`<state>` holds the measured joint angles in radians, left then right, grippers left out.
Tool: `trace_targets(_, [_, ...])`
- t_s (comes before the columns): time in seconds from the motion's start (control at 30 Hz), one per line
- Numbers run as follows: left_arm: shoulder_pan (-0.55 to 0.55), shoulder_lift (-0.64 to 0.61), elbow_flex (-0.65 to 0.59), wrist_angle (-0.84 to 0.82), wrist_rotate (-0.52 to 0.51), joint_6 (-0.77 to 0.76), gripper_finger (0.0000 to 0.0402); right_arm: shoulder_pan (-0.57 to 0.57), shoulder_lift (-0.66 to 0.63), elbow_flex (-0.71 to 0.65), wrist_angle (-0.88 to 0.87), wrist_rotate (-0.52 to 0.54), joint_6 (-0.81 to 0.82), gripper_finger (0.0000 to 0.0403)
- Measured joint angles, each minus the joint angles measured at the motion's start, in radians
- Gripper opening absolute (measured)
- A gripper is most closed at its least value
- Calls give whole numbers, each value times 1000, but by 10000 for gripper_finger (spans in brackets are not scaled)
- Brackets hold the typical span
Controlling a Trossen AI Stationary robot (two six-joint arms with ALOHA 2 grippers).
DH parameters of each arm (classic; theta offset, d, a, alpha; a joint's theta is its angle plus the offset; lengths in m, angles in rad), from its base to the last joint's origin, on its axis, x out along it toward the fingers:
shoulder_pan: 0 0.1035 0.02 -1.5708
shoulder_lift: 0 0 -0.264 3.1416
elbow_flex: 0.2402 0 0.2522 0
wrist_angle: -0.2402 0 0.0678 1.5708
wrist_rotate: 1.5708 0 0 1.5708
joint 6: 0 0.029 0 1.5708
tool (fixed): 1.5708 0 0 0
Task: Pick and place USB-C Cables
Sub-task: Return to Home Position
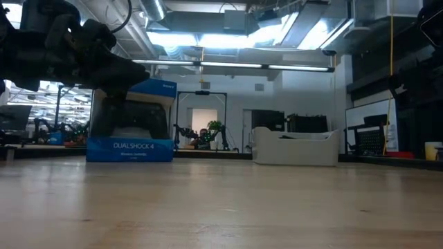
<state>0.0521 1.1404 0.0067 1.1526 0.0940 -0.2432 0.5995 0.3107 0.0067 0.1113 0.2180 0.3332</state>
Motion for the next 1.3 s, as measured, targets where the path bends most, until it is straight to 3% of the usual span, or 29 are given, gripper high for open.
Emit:
trace_targets(0.47, [0, 0, 0, -1, -1, -1, 71, 0, -46, 0, -26, 52, -41, 275])
trace_targets(0.7, [0, 0, 0, -1, -1, -1, 71, -3, -124, 0, 39, 43, -211, 275])
trace_targets(0.87, [0, 0, 0, -1, 0, -1, 71, -72, -169, 0, 57, 39, -316, 275])
trace_targets(1.13, [0, 0, 0, -1, 0, -1, 71, -266, -236, 0, 29, -168, -436, 275])
trace_targets(1.3, [0, 0, 0, -1, 0, 0, 71, -343, -305, 0, -89, -237, -394, 275])
